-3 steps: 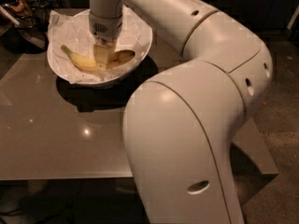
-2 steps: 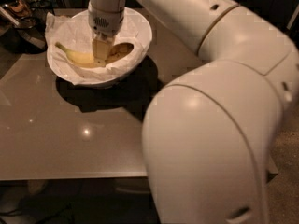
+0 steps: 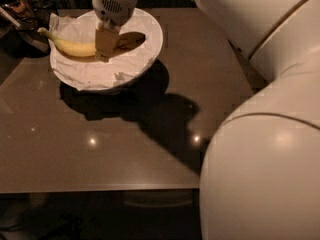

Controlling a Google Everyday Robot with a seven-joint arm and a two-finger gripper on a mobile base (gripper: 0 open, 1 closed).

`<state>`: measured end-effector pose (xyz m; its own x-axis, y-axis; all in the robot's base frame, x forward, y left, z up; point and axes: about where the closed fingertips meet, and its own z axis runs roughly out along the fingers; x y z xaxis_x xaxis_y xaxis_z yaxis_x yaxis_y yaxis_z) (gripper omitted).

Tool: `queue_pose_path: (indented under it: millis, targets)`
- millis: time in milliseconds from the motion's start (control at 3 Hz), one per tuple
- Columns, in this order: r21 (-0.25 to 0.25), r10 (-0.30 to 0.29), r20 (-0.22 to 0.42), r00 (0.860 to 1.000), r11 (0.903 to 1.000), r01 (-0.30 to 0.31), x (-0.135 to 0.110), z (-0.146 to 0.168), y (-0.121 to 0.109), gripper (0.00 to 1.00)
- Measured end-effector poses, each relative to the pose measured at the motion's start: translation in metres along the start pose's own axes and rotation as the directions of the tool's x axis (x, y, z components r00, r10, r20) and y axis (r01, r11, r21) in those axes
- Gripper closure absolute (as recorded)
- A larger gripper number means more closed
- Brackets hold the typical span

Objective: Pick banana from white bowl

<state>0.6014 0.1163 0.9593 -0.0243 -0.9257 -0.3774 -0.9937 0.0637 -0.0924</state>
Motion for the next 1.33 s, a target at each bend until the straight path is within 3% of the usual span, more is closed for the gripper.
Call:
queue_pose_path:
  millis: [667,1000,1333]
  targets:
    - [0.005,-0.033,0.014,0.999,0.9995,0.033,-0.006,-0.003,0.002,1.0]
    - [-0.019,-0.059,0.059,0.997,0.998,0.06,-0.008,-0.01,0.032,1.0]
    - [-0.041,-0.037,0.075,0.997,0.9984,0.04,0.001,-0.014,0.075,1.0]
